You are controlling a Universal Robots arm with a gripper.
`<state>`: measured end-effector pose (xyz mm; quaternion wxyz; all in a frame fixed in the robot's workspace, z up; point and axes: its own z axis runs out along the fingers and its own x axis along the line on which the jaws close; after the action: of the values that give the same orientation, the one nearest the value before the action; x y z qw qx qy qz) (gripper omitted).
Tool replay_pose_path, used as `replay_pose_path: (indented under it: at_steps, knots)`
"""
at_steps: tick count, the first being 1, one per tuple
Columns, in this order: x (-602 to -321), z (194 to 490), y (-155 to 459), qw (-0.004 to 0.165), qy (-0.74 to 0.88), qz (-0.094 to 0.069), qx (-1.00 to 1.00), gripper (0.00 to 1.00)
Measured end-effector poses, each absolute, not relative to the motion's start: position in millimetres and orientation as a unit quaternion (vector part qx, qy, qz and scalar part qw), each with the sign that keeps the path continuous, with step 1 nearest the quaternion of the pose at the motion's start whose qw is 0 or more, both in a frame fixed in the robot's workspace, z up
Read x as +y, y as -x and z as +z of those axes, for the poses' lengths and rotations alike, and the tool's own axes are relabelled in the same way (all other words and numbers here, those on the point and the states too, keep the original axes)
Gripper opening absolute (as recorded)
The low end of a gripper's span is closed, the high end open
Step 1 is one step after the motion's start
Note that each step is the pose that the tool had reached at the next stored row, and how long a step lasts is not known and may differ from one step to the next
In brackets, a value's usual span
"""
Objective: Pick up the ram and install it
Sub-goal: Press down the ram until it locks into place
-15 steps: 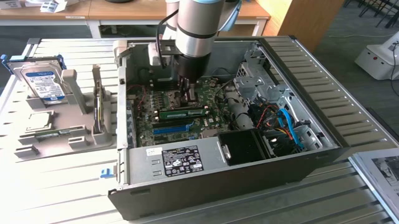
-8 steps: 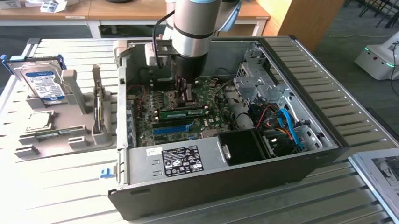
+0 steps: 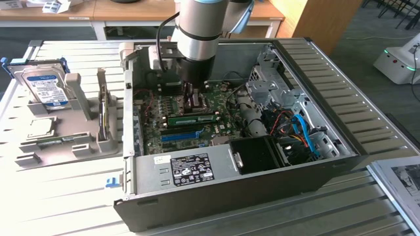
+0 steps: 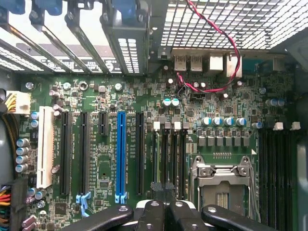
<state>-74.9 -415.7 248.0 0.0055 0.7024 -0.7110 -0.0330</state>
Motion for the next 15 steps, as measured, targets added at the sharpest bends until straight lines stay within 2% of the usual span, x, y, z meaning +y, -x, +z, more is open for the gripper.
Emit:
replay_pose_path:
  at_steps: [15]
  knots:
    - [-418.1, 248.0, 76.2, 0.006, -0.702, -0.033, -0.711, 0.1]
